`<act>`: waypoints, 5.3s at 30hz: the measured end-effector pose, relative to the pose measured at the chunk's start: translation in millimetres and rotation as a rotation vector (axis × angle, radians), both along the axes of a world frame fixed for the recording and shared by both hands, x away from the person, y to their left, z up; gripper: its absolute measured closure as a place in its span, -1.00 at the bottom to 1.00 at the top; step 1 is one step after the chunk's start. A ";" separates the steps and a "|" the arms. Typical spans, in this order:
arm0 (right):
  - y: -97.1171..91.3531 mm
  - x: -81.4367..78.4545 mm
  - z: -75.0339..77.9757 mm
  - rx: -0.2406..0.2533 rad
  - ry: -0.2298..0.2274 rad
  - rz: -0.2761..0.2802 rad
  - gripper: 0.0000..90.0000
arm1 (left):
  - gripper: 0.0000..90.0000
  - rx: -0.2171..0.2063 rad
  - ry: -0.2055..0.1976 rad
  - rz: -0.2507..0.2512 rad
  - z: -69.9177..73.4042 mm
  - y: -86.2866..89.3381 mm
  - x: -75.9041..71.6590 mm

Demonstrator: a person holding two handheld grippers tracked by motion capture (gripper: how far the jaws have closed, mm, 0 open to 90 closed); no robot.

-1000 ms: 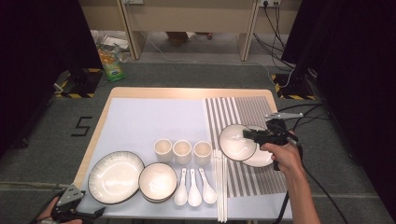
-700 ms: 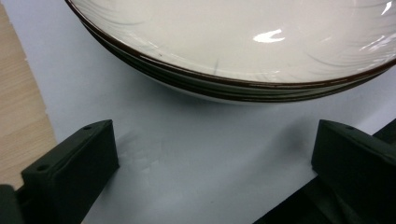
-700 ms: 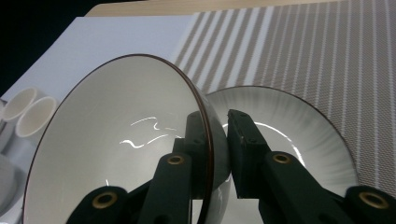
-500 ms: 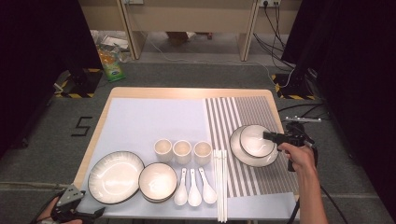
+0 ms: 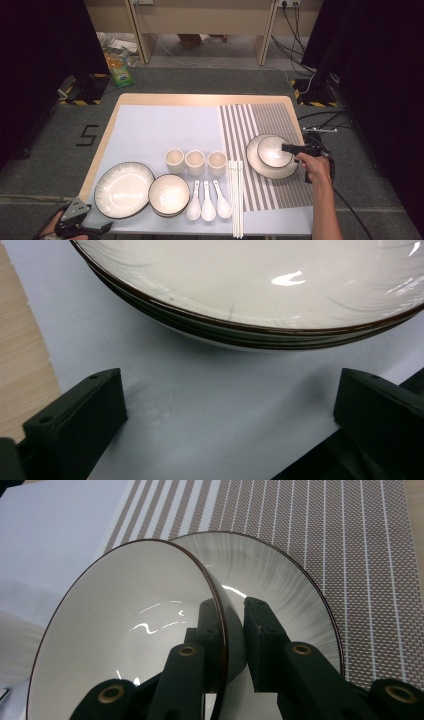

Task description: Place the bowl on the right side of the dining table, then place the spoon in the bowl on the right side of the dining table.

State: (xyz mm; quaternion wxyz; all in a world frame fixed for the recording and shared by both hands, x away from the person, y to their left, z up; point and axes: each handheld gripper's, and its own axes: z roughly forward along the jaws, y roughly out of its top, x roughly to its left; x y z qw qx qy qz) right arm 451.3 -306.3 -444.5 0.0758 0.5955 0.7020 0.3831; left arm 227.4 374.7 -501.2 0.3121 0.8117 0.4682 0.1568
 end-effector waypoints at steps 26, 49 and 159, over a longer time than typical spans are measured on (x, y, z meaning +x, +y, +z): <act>5.4 -1.9 -3.4 -0.105 -0.008 -0.002 0.76 | -1.00 0.003 0.001 0.001 0.1 -0.5 -0.1; 22.6 -33.9 40.5 -0.111 -0.192 -0.001 0.43 | -1.00 0.002 -0.006 0.002 -0.3 -0.1 -0.2; 202.0 -112.0 -26.1 -0.139 -0.026 0.546 0.26 | -1.00 0.002 0.003 0.005 0.0 -1.2 1.3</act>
